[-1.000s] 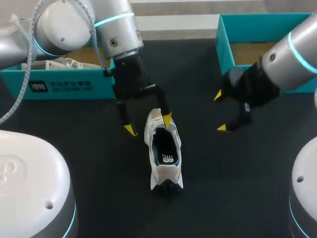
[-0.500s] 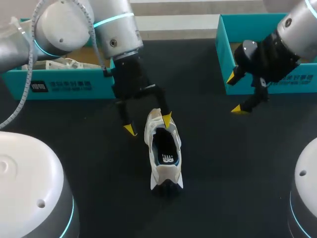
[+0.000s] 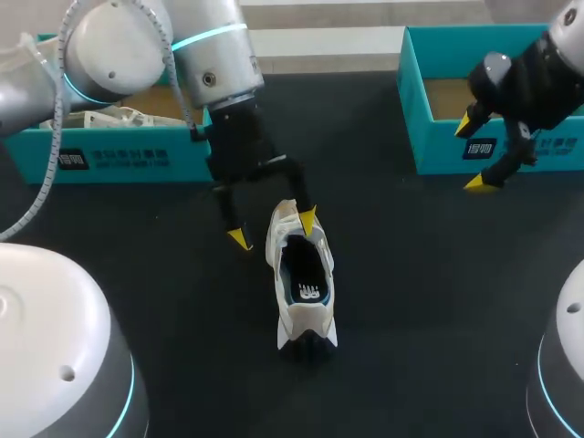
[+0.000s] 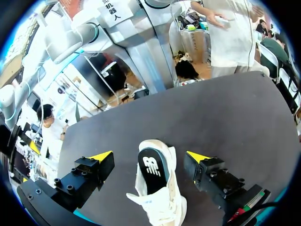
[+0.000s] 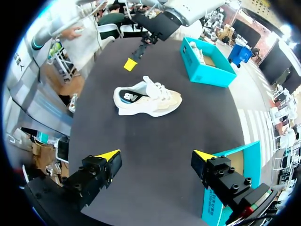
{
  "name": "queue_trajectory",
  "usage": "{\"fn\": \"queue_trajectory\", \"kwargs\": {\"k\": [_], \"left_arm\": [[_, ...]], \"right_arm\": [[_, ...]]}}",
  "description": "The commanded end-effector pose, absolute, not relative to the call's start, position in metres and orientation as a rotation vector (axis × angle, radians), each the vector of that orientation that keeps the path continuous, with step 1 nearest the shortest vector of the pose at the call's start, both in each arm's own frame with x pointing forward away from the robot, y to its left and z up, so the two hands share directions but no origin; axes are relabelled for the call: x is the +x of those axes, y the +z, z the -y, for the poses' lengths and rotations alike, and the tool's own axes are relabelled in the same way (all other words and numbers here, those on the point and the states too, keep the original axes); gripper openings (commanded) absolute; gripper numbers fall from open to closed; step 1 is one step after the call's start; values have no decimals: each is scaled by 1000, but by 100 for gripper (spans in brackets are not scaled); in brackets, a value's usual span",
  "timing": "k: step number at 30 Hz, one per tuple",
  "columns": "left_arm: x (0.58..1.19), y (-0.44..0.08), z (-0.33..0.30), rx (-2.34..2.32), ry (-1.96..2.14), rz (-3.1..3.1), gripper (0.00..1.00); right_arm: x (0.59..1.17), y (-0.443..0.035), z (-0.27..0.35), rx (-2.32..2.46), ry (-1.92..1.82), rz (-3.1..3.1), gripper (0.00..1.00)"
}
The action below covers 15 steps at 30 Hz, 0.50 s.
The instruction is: Take the shoe out of the shoebox, open the shoe tongue, remove and reinsert the insole, then place the shoe into the shoebox
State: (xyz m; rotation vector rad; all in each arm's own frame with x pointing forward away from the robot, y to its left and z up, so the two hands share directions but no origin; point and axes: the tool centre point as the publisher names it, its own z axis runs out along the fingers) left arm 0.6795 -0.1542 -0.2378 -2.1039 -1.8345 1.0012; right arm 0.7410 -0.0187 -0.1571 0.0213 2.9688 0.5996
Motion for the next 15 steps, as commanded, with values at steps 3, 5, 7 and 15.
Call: {"fn": "queue_trajectory", "kwargs": {"k": [3, 5, 7, 15], "left_arm": [[687, -233, 147, -2093, 849, 1892, 100], [691, -232, 145, -2081, 790, 1923, 100], [695, -233, 143, -2066, 728, 1949, 100], [706, -243, 145, -2052, 626, 1936, 17]], "right_arm": [[737, -156, 20, 24, 596, -2963, 100], [737, -156, 20, 24, 596, -2963, 100], [737, -156, 20, 24, 596, -2963, 100], [737, -156, 20, 24, 596, -2963, 100]]}}
